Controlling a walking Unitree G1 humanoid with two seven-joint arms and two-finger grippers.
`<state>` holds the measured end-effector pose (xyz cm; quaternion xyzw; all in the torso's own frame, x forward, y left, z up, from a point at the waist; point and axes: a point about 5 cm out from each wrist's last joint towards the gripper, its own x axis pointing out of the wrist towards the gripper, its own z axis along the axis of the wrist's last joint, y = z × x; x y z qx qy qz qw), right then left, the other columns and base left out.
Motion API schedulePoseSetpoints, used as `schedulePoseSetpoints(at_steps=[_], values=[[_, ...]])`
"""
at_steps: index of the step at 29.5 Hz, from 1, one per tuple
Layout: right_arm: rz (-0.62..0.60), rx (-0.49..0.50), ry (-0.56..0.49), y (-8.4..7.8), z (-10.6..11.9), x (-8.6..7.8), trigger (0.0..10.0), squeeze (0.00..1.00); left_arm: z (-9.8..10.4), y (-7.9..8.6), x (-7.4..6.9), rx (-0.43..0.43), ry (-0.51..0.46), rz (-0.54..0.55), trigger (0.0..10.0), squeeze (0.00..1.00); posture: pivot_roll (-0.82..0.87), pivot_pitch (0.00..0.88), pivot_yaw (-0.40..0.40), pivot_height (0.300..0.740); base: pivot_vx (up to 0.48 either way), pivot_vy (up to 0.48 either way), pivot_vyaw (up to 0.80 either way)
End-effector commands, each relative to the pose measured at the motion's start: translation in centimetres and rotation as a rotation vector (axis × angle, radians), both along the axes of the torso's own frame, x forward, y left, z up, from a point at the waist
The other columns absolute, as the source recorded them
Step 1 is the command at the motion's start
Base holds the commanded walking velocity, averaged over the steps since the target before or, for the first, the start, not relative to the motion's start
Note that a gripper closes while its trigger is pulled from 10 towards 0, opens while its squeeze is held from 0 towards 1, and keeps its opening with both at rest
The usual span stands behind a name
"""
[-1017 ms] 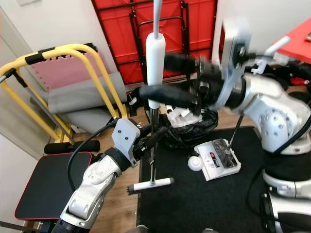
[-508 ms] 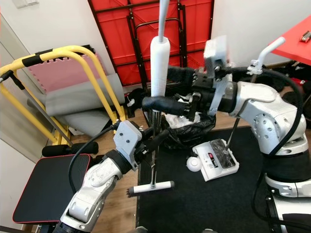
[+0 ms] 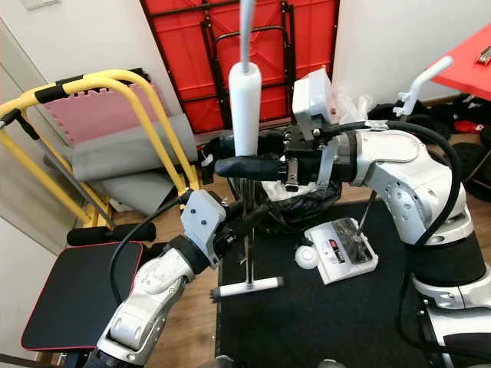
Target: Sweep floor
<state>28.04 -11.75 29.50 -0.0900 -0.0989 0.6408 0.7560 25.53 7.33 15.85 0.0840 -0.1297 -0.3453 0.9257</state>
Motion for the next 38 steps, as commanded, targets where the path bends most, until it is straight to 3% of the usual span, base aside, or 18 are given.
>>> schedulePoseSetpoints(at_steps=[1,6,9,10,11,12,21,24,25,26,27,28,29,30,31,32,33,38], values=[[0.016,0.01,-0.033,0.4,0.4,-0.1,0.0,0.0,0.8,-0.1,-0.3,-0.006,-0.05,-0.013,0.0,0.0,-0.18,0.067,0.061,0.74,0.0,0.0,0.0],[0.004,0.015,-0.039,0.3,0.4,0.0,0.0,0.0,0.8,-0.1,-0.4,-0.005,-0.049,-0.015,0.0,0.0,-0.18,0.066,0.062,0.74,0.0,0.0,0.0],[-0.086,0.066,-0.067,0.3,0.5,0.5,0.0,0.0,0.6,0.1,-0.2,-0.006,-0.024,-0.007,0.0,0.0,-0.18,0.064,0.063,0.74,0.0,0.0,0.0],[-0.143,0.093,-0.073,0.4,0.3,1.0,0.0,0.0,0.4,0.3,-0.1,-0.02,0.012,0.011,5.0,1.0,-0.18,0.062,0.063,0.74,0.0,0.0,0.0],[-0.179,0.109,-0.075,0.4,0.2,1.2,0.0,0.0,0.3,0.5,0.1,-0.03,0.037,0.024,5.0,1.0,-0.18,0.062,0.063,0.74,0.0,0.0,0.0],[-0.21,0.117,-0.076,0.5,0.0,1.5,0.0,0.0,0.2,0.5,0.1,-0.034,0.051,0.019,10.0,1.0,-0.19,0.06,0.06,0.74,0.0,0.0,0.0],[-0.378,0.15,-0.076,-0.1,-0.6,3.0,0.0,0.0,0.7,2.2,-0.2,-0.053,0.051,0.055,10.0,1.0,-0.19,0.061,0.056,0.74,0.0,0.0,0.0],[-0.505,0.18,-0.08,-1.0,-0.8,4.0,0.0,0.0,1.2,4.6,-0.7,-0.068,0.062,0.099,10.0,1.0,-0.19,0.066,0.053,0.74,0.0,0.0,0.0],[-0.505,0.18,-0.08,-1.0,-0.8,4.0,0.0,0.0,1.2,4.6,-0.7,-0.068,0.062,0.099,10.0,1.0,-0.19,0.066,0.053,0.74,0.0,0.0,0.0],[-0.597,0.194,-0.081,-1.8,-1.1,4.6,0.0,0.0,1.3,6.3,-1.0,-0.059,0.064,0.165,10.0,1.0,-0.18,0.07,0.048,0.74,0.0,0.0,0.0],[-0.597,0.194,-0.081,-1.8,-1.1,4.6,0.0,0.0,1.3,6.3,-1.0,-0.059,0.064,0.165,10.0,1.0,-0.18,0.07,0.048,0.74,0.0,0.0,0.0],[-0.697,0.213,-0.07,-2.6,-1.5,5.2,0.0,0.0,1.3,8.1,-1.1,-0.049,0.076,0.253,10.0,0.79,-0.18,0.074,0.045,0.74,0.0,0.0,0.0],[-0.697,0.213,-0.07,-2.6,-1.5,5.2,0.0,0.0,1.3,8.1,-1.1,-0.049,0.076,0.253,10.0,0.79,-0.18,0.074,0.045,0.74,0.0,0.0,0.0],[-0.787,0.217,-0.059,-3.3,-2.3,5.6,10.0,0.0,1.2,9.9,-1.4,-0.048,0.084,0.352,10.0,0.0,-0.18,0.08,0.042,0.74,0.0,0.0,0.0],[-0.888,0.228,-0.048,-3.9,-3.2,5.8,10.0,0.0,1.1,11.2,-1.8,-0.064,0.102,0.44,1.7,0.0,-0.17,0.083,0.039,0.74,0.0,0.0,0.0],[-0.888,0.228,-0.048,-3.9,-3.2,5.8,10.0,0.0,1.1,11.2,-1.8,-0.064,0.102,0.44,1.7,0.0,-0.17,0.083,0.039,0.74,0.0,0.0,0.0],[-0.966,0.229,-0.036,-4.3,-4.0,5.9,10.0,0.0,0.9,11.9,-2.1,-0.096,0.116,0.492,0.0,0.0,-0.17,0.087,0.035,0.74,0.0,0.0,0.0],[-1.091,0.224,-0.034,-4.5,-5.7,5.8,10.0,0.0,0.4,11.6,-2.9,-0.2,0.153,0.559,0.0,0.0,-0.17,0.089,0.026,0.74,0.0,0.0,0.0]])
